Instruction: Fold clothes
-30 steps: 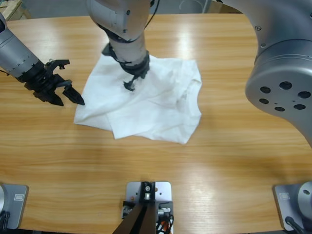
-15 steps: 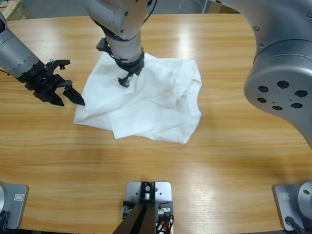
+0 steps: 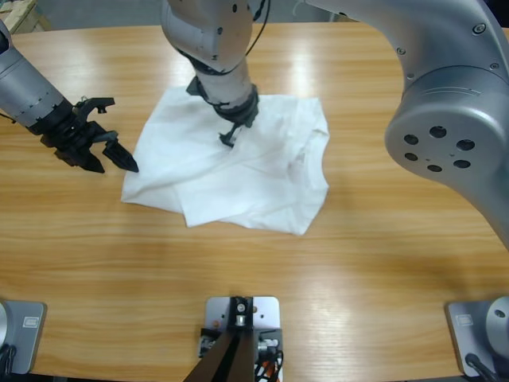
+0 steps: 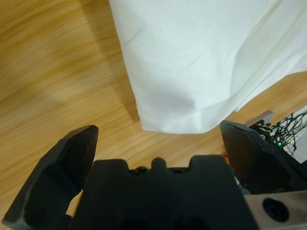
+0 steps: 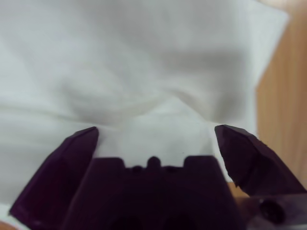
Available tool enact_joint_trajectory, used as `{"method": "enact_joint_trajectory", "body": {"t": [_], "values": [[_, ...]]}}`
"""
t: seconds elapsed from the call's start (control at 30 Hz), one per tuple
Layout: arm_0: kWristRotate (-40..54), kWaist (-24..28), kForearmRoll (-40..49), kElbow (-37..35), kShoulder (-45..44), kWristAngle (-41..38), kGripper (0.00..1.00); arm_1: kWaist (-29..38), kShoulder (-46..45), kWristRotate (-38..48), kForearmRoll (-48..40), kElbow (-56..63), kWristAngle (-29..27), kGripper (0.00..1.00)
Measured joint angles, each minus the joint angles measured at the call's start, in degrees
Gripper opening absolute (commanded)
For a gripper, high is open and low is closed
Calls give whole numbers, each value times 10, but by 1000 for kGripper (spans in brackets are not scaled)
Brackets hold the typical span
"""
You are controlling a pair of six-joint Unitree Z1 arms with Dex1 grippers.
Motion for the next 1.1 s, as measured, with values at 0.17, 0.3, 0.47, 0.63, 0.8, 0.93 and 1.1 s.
{"method": "enact_joint_trajectory", "body": {"t": [0.17,0.3,0.47,0.63,0.8,0.93,1.1], "values": [[1,-1,-1,0,0,0,987,5,-36,11,1,0,-20,1000],[1,-2,-2,0,0,0,987,20,-54,30,2,0,-26,1000],[1,-2,-3,0,0,0,987,32,-71,61,3,0,-26,1000],[1,-2,-4,0,0,0,987,41,-79,72,3,-1,-26,1000],[1,-2,-4,0,0,0,987,42,-75,17,3,-1,4,1000],[1,-2,-4,0,0,0,987,42,-55,-21,3,-1,77,1000],[1,-2,-4,0,0,0,987,42,-30,-41,3,-1,149,1000]]}}
